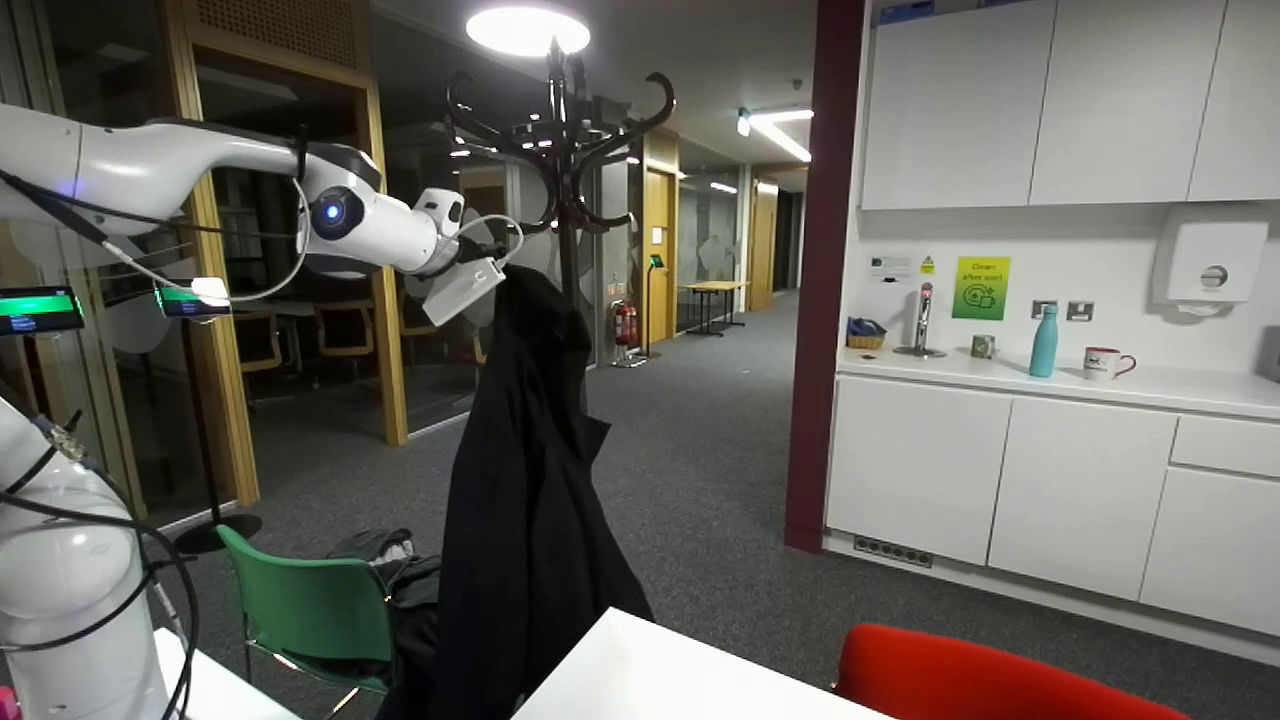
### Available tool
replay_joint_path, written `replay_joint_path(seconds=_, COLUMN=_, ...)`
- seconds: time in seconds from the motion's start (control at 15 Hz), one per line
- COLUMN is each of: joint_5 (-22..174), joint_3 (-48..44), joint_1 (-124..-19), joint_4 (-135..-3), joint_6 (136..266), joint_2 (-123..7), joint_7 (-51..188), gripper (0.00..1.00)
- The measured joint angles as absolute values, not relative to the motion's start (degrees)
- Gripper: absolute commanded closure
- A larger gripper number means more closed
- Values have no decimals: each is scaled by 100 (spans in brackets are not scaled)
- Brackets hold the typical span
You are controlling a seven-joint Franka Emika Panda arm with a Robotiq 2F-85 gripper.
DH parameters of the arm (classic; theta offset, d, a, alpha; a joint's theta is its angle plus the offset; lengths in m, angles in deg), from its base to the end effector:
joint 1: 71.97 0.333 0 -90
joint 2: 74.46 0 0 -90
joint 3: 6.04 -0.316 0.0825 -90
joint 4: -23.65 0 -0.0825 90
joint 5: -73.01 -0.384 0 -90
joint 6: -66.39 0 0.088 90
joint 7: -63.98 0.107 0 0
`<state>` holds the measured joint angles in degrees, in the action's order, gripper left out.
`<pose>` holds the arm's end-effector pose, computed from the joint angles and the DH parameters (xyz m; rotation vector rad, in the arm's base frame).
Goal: Put the black jacket on the green chair.
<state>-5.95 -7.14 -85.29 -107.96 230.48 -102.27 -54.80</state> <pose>0.4227 -0.1455 0.6199 2.1433 0.7773 1.6374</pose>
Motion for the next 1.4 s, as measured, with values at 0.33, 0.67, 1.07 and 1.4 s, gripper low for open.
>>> replay_joint_path(seconds=0.33, joint_5=280, joint_3=-1054, joint_1=-8535, joint_4=-10955, joint_6=22968, joint_2=-10050, joint_7=-5107, gripper=99)
replay_joint_path(seconds=0.67, joint_5=834, joint_3=-1245, joint_1=-8537, joint_4=-11026, joint_6=22650, joint_2=-10042, joint_7=-4987, gripper=99)
replay_joint_path(seconds=1.07, joint_5=1381, joint_3=-1374, joint_1=-8543, joint_4=-11034, joint_6=22122, joint_2=-10042, joint_7=-4887, gripper=97)
replay_joint_path(seconds=1.4, joint_5=1466, joint_3=-1373, joint_1=-8555, joint_4=-11034, joint_6=22011, joint_2=-10042, joint_7=-4852, gripper=97)
